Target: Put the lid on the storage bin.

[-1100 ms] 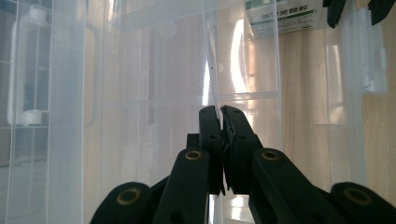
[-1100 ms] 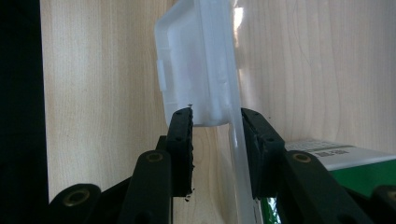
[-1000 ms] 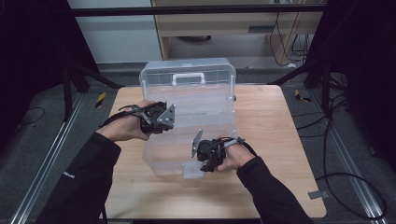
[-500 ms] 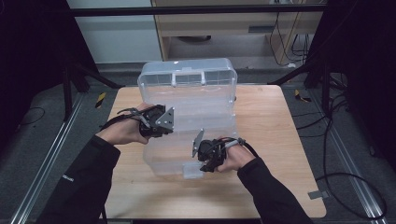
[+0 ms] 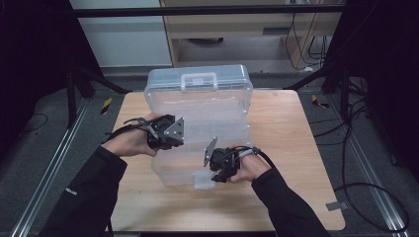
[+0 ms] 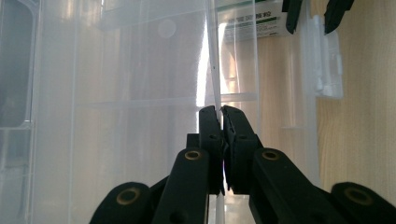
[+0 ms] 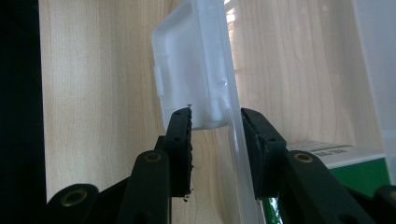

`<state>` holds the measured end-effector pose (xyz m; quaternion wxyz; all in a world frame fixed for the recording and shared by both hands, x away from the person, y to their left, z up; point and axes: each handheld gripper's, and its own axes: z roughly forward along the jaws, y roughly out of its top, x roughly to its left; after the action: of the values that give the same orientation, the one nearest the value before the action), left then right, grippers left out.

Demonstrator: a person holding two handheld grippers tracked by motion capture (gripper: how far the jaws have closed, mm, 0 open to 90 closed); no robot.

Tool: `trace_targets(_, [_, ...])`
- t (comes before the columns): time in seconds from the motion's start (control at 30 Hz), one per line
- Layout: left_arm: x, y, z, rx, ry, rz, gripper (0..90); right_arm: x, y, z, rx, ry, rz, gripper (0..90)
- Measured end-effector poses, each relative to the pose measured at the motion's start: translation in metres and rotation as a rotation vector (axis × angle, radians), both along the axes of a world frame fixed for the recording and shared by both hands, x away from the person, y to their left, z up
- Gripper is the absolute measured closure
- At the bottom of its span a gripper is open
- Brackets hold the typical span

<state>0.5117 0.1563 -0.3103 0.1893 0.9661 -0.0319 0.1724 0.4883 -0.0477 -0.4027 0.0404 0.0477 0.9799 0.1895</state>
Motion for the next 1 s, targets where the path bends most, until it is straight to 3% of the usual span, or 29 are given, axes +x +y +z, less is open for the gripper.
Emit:
trace_targets(0.33, [-0.001,0.001,-0.003,-0.016,0.015,-0.002,86.1,-0.005,-0.002,0.003,0.021,-0.045,-0.013,65.3])
trace_targets(0.53, [-0.002,0.0,-0.002,-0.01,0.016,0.007,85.9,-0.01,-0.016,0.017,0.133,-0.06,-0.051,66.0])
trace_targets(0.63, [-0.002,0.0,-0.002,-0.01,0.023,0.018,85.9,-0.013,-0.028,0.023,0.19,-0.073,-0.087,71.1])
trace_targets(0.77, [-0.001,-0.001,-0.002,-0.005,0.023,0.016,85.8,-0.016,-0.048,0.028,0.301,-0.08,-0.149,79.1])
trace_targets(1.0, [-0.001,-0.002,-0.002,-0.002,0.025,0.016,85.5,-0.024,-0.08,0.043,0.499,-0.127,-0.238,84.0])
